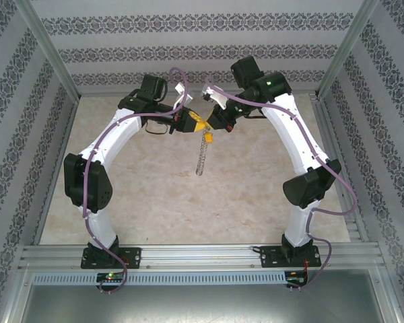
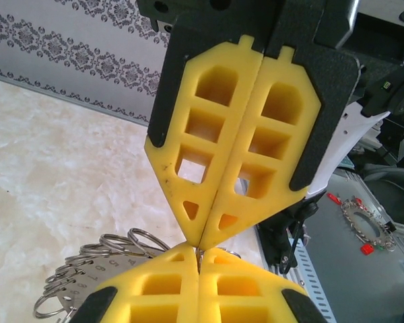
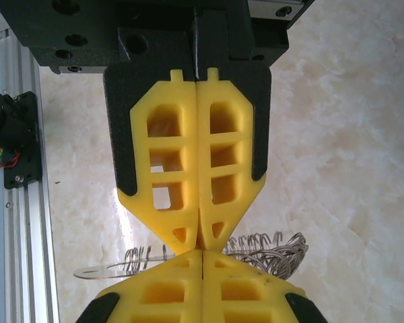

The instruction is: Put the keys on the keyring

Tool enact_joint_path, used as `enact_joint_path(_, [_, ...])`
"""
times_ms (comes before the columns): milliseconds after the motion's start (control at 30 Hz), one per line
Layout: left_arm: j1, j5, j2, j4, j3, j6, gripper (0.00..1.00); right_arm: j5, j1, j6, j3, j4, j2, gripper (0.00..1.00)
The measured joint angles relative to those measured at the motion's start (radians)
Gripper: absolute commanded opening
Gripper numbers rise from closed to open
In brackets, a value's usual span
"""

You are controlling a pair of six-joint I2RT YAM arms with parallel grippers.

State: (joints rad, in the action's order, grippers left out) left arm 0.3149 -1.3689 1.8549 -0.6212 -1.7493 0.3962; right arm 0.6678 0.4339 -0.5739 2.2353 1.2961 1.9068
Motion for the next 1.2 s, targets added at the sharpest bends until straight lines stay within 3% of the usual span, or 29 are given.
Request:
enact_joint_path(67, [0.0, 0.001, 0.0, 0.006, 0.0, -0.003, 0.0, 0.0, -0.001, 0.017, -0.011, -0.011, -0.006, 0.29])
enact_joint_path(167, [0.006, 0.016, -0.006, 0.037, 0.014, -0.027, 0.0, 0.007, -0.029, 0.052, -0.07, -0.086, -0.042, 0.42])
enact_joint_path(300, [0.019, 0.042, -0.016, 0.092, 0.039, -0.066, 0.0, 0.061, -0.094, 0.136, -0.278, -0.253, -0.182, 0.44])
enact_joint_path(500, [0.02, 0.085, -0.058, 0.182, 0.053, -0.127, 0.0, 0.18, -0.236, 0.4, -0.75, -0.7, -0.484, 0.45])
enact_joint_path(667, [0.02, 0.109, -0.099, 0.26, 0.055, -0.177, 0.0, 0.314, -0.253, 0.56, -0.979, -1.0, -0.552, 0.48])
enact_joint_path(933, [0.02, 0.113, -0.118, 0.349, 0.055, -0.248, 0.0, 0.435, -0.229, 0.693, -1.078, -1.25, -0.54, 0.51])
enact_joint_path(1200, [0.02, 0.113, -0.118, 0.374, 0.055, -0.274, 0.0, 0.471, -0.182, 0.726, -1.061, -1.339, -0.477, 0.51])
